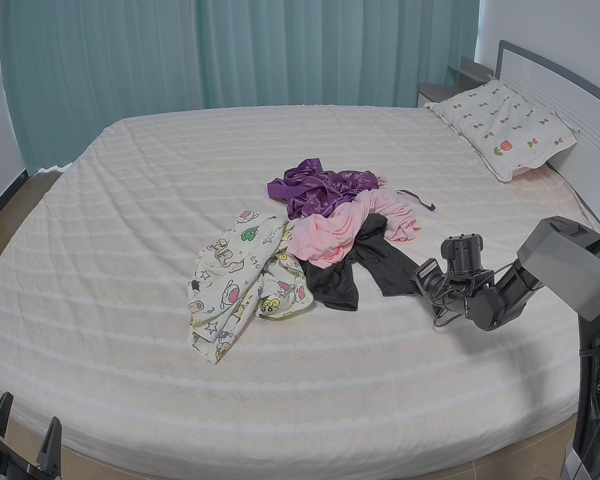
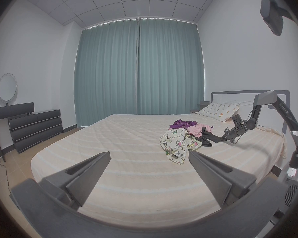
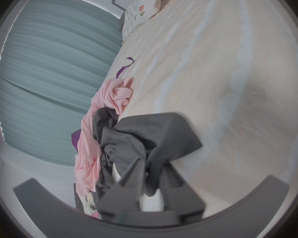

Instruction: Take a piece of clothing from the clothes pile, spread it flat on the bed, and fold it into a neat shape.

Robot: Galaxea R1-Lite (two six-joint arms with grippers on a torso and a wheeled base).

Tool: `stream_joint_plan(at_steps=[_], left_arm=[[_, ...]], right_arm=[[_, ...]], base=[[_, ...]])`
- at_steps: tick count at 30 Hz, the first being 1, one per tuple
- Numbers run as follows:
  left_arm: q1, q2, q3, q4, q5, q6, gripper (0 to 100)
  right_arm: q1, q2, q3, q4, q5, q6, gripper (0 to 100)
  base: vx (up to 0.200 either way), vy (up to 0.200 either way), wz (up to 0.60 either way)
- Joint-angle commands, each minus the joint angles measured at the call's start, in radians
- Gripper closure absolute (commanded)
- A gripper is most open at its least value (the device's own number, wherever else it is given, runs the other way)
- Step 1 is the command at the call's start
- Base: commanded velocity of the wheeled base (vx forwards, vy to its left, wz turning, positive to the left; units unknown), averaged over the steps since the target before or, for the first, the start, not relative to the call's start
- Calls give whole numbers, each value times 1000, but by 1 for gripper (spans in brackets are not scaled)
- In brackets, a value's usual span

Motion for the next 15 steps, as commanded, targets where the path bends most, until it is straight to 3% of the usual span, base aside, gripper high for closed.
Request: stream_joint_plan(at_steps=[1,5,10,12,15], left_arm=[[0,-13,18,0,0,0,0],[0,-13,18,0,0,0,0],[0,-13,18,0,0,0,0],[0,-13,18,0,0,0,0],[0,-13,18,0,0,0,0]], right_arm=[[2,-77,77,-7,8,-10,100],[-1,-128,128,-7,21,-12,100],[2,-243,315,-16,100,-8,100],[10,-282,387,-44,150,-4,100],[16,-309,493,-130,162,-2,100]], base=[[0,0,0],[0,0,0],[0,0,0],[0,0,0],[0,0,0]])
